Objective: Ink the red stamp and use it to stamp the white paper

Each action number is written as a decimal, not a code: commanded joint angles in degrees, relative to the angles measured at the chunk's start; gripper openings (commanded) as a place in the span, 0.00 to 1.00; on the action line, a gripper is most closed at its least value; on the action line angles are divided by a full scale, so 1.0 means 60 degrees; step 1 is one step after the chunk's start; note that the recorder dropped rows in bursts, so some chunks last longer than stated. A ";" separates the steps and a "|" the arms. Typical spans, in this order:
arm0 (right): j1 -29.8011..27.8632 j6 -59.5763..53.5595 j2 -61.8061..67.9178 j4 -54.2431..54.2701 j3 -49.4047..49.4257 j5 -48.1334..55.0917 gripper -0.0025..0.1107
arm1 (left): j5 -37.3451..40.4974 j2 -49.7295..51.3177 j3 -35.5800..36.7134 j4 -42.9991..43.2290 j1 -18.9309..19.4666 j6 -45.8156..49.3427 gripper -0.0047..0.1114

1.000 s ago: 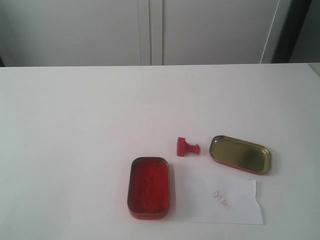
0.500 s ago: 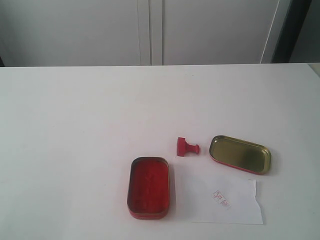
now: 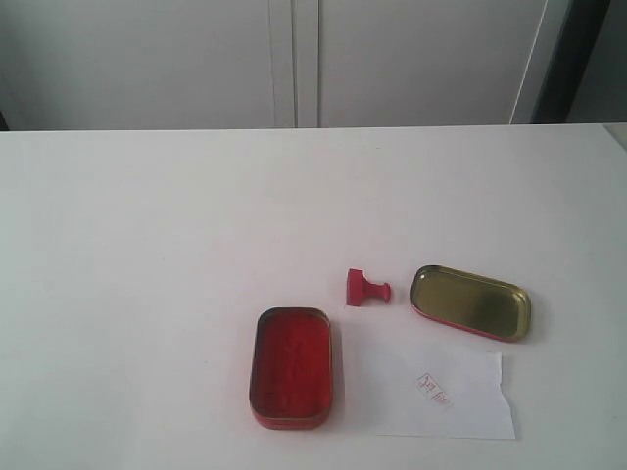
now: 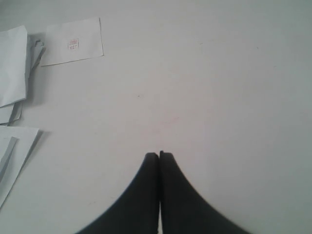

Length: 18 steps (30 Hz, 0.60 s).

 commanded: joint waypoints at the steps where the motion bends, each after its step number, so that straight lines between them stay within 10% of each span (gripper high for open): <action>1: -0.0006 0.0075 -0.0044 -0.0072 0.0059 -0.0140 0.02 | -0.0011 -0.0043 0.0046 -0.0044 -0.0030 -0.0088 0.04; 18: -0.0006 0.0075 -0.0044 -0.0810 0.0059 -0.0140 0.02 | -0.0011 -0.0043 0.0046 -0.0044 -0.0030 -0.0088 0.04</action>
